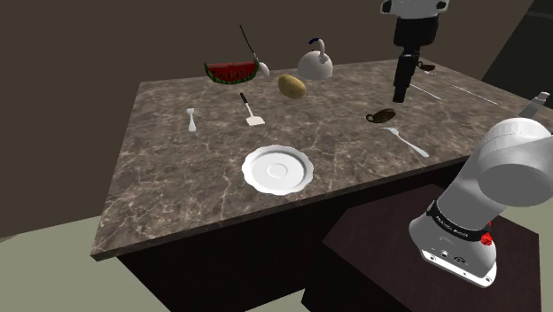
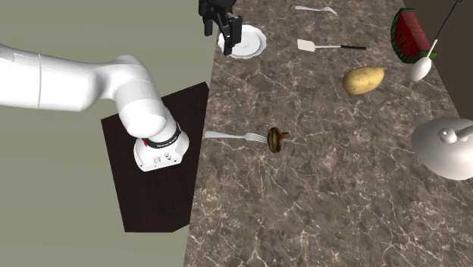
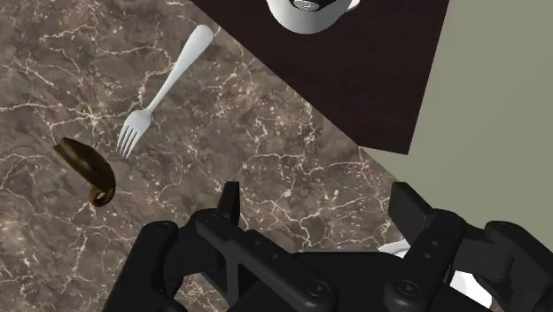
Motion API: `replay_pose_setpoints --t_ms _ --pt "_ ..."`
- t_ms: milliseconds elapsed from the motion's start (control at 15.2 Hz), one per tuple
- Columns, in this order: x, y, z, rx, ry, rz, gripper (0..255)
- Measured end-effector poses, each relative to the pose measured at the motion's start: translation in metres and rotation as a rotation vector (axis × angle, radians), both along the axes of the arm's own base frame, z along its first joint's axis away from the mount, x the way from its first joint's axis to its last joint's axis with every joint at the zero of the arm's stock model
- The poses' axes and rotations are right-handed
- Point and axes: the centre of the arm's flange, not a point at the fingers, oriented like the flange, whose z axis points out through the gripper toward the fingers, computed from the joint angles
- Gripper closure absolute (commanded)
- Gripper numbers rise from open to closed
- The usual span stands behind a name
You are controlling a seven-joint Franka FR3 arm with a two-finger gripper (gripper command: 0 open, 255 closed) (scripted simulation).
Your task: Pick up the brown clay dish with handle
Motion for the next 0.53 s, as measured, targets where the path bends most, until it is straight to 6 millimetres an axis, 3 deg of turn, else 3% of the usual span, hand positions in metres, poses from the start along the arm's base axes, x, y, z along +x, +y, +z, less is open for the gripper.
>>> replay_pose_setpoints --t_ms 132,528 --pt "0.002 -0.005 -0.004 0.0 0.001 0.005 0" --pt "0.02 -0.062 -0.041 -0.006 0.011 0.063 0"
